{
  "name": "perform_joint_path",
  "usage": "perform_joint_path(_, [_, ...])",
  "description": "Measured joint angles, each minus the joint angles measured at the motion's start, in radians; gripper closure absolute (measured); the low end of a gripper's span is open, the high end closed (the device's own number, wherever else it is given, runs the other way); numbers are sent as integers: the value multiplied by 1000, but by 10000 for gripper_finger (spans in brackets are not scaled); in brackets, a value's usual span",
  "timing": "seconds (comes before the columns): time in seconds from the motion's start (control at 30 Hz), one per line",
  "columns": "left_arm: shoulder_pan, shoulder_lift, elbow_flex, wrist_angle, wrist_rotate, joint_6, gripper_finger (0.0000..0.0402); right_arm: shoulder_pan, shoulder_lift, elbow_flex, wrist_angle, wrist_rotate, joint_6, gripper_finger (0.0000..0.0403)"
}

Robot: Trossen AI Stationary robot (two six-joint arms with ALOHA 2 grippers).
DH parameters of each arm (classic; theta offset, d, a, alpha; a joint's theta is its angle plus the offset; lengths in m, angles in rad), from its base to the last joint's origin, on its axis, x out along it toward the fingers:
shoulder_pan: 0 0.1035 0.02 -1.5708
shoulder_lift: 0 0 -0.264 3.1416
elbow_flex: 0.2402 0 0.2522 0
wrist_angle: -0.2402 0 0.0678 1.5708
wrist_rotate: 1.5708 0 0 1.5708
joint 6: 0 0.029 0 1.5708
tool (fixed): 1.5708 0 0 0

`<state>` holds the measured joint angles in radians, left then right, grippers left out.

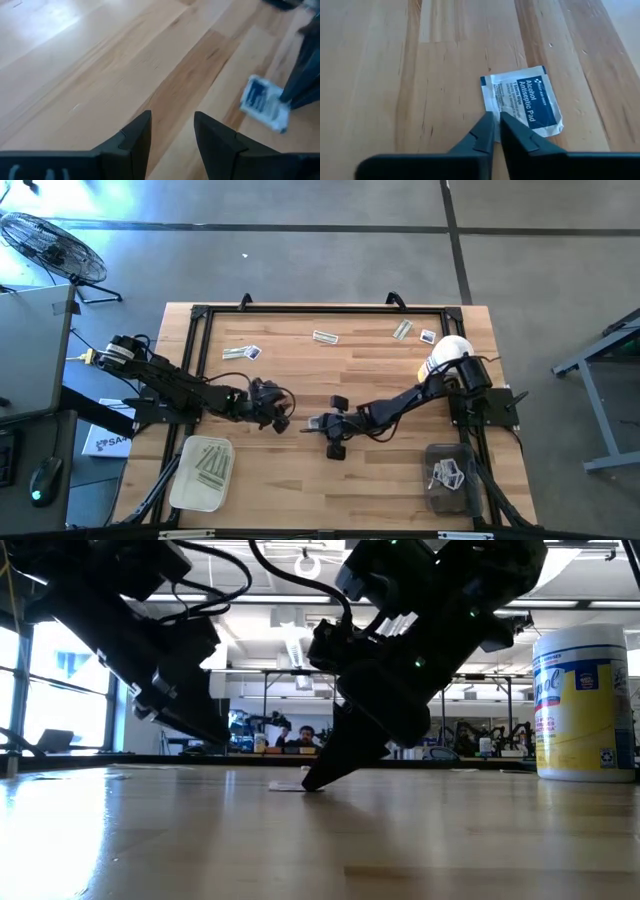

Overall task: Pick & Place First Aid Supplies
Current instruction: Put the blue alcohol pad into the black bin

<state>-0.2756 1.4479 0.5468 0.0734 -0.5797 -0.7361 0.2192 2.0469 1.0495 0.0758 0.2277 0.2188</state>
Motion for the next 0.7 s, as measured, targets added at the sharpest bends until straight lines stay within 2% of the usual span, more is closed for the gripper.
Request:
perform_joint_path(0.07, [0,0,0,30,12,22,254,7,-12,-1,-7,5,18,397])
perform_joint_path(0.17, [0,0,0,53,44,49,254,28,-45,-5,-37,14,48,397])
perform_joint_path(0.47, [0,0,0,55,50,55,254,156,-259,-7,-229,-45,156,402])
perform_joint_path(0.7, [0,0,0,59,51,55,254,286,-440,-6,-401,-120,368,401])
